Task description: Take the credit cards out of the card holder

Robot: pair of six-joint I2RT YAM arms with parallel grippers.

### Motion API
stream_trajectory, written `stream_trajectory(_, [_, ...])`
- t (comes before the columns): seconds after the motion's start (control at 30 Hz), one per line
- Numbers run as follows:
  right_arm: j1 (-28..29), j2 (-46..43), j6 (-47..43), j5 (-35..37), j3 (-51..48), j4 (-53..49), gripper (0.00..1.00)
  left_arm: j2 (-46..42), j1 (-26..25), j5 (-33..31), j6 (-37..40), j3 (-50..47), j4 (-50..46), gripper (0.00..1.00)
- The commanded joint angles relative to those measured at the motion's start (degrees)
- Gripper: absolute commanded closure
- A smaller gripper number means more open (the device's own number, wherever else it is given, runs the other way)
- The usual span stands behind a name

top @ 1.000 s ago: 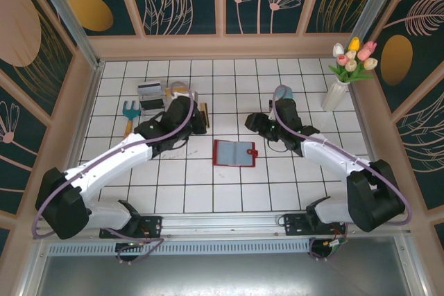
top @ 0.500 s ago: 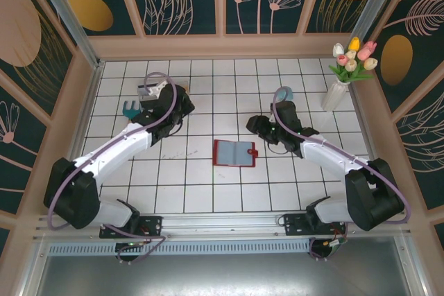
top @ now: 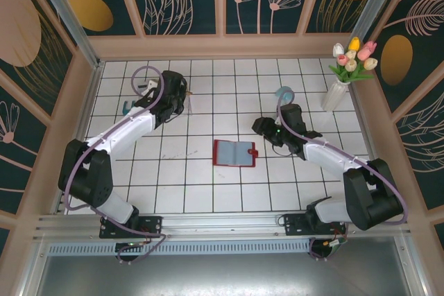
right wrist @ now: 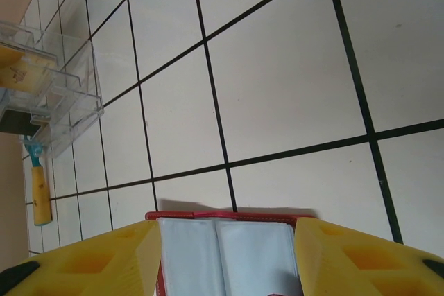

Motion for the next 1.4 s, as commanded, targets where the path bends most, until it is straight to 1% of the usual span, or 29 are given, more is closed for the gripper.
stream_trajectory(0.0, [-1.4,0.11,-0.31,-1.95,-0.81,2.67,0.45,1.72,0.17,-2.25,-12.74,3.53,-10.05,1.0])
stream_trajectory(0.1, [-2.35,0.2,-1.07,-2.56,-0.94,2.4,0.45,4.96,0.18,-3.29,-16.07,9.21,-19.28,1.0])
stream_trajectory(0.2, [-3.07,0.51,-1.48,-3.47,-1.09,2.54,0.45,9.0,0.39,-3.71,-16.47,13.6,-24.22,1.0])
stream_trajectory(0.37, [-3.56,0.7,-1.71,-4.19,-1.15,2.72,0.45,12.63,0.76,-3.41,-18.07,16.68,-24.93,1.0])
stream_trajectory(0.73, [-4.13,0.64,-2.01,-4.9,-1.07,2.25,0.44,18.59,1.68,-5.59,-20.52,26.19,-30.91,1.0])
stream_trajectory(1.03, [-4.31,-1.46,-2.67,-4.84,-2.3,2.3,0.18,22.27,3.34,-4.33,-21.07,30.61,-31.67,1.0])
stream_trajectory(1.1, [-4.34,-1.9,-3.16,-4.48,-2.55,2.25,0.14,22.88,3.66,-3.81,-21.3,31.03,-31.84,1.0])
stream_trajectory(1.27, [-4.45,-2.44,-3.54,-3.93,-2.74,2.05,0.1,23.46,4.0,-4.81,-22.13,31.97,-32.44,1.0])
stream_trajectory(1.37, [-4.4,-2.35,-3.51,-3.9,-2.74,1.86,0.09,24.35,4.64,-3.07,-22.11,32.46,-32.07,1.0])
